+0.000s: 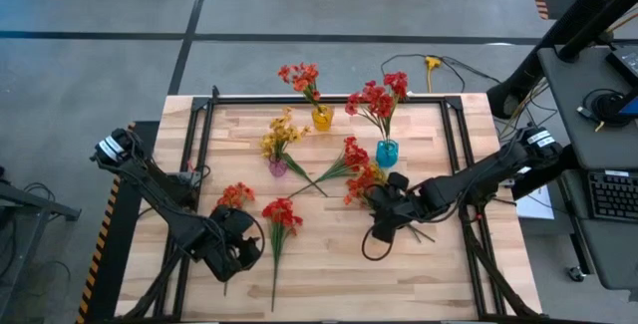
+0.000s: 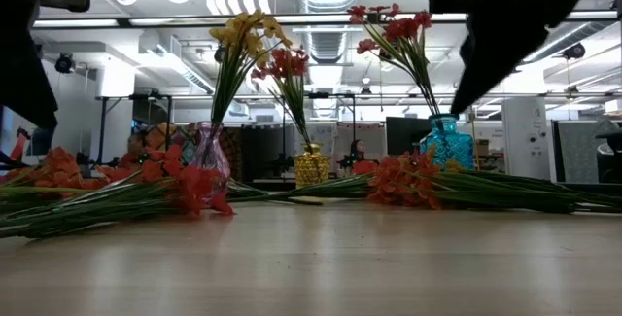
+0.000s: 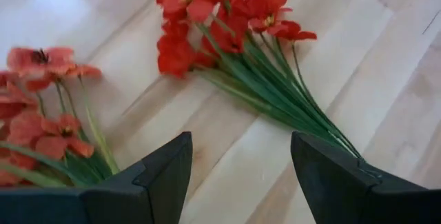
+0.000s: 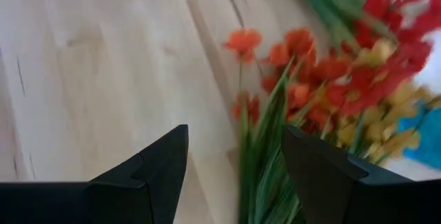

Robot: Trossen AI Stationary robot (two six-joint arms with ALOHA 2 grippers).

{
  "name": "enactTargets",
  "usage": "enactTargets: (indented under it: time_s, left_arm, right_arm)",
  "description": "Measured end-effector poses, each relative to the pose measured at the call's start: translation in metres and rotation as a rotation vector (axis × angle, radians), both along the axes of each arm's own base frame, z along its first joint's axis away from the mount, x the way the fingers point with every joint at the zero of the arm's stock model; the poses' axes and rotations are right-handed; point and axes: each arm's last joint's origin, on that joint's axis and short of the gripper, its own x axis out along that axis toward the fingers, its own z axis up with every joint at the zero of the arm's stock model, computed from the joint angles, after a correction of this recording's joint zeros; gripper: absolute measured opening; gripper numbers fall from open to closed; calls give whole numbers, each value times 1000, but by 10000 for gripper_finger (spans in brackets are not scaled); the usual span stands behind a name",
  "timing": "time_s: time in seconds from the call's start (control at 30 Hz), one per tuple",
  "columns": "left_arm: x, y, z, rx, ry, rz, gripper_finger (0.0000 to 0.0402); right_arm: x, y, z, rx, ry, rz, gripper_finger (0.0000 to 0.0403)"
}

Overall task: Sort flowers into vase by color
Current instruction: Put the top red flower into the blue vase

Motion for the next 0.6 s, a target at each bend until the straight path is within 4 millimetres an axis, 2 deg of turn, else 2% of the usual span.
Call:
enactTargets:
  time_s: [0.33,0.6]
  left_arm:
    - [16,-8,9,48,-118,-181,229]
    - [26,-3,12,121,-162,-212,229]
  right_arm:
    - [-8,-3,-12,-5,58,-30,224]
    - [-8,-3,-12,-6,57,-28,224]
